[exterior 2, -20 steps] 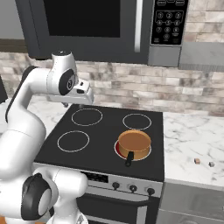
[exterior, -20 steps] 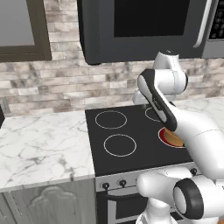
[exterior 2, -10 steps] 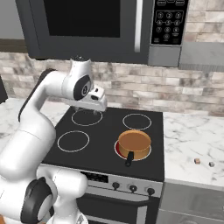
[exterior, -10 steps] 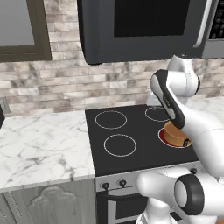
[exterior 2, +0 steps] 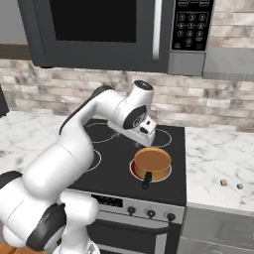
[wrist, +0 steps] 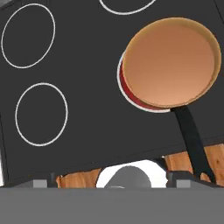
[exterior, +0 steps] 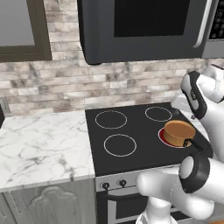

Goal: Pick up the sugar cube(s) and place them in the saucepan with hot chocolate.

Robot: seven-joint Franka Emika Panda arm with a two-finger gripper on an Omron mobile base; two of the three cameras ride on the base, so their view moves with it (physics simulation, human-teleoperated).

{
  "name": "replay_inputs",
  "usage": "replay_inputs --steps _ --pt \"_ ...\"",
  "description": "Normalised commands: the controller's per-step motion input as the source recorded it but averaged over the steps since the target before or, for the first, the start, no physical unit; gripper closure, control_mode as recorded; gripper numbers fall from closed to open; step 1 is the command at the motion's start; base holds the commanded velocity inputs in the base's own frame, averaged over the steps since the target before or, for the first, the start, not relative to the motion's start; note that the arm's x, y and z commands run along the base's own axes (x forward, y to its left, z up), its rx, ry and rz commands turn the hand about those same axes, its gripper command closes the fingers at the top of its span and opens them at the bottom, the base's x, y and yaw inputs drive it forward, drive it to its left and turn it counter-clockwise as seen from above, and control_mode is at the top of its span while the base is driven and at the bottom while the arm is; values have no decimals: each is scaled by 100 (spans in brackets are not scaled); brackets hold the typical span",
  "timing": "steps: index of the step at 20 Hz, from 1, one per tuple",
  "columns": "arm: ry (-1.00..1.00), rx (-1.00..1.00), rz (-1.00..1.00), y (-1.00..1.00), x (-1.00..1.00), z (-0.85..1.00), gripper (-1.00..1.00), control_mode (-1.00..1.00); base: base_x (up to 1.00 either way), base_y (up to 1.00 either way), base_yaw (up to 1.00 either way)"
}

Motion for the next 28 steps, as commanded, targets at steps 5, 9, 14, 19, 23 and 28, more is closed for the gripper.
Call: replay_inputs --steps 5,9,14,19,23,28 --pt "-9 10 -17 -94 -10 0 -100 -100 0 0 0" --pt "-11 5 -13 -59 -12 0 -100 -100 0 0 0" --pt "-1 0 -12 -36 -24 0 -100 -100 0 0 0" --pt "0 -6 -9 -27 -1 -32 -100 -100 0 0 0" --pt "-4 -15 -6 -34 6 -32 -100 -100 0 0 0" --pt "-11 -14 -5 -46 4 -8 -100 -100 0 0 0"
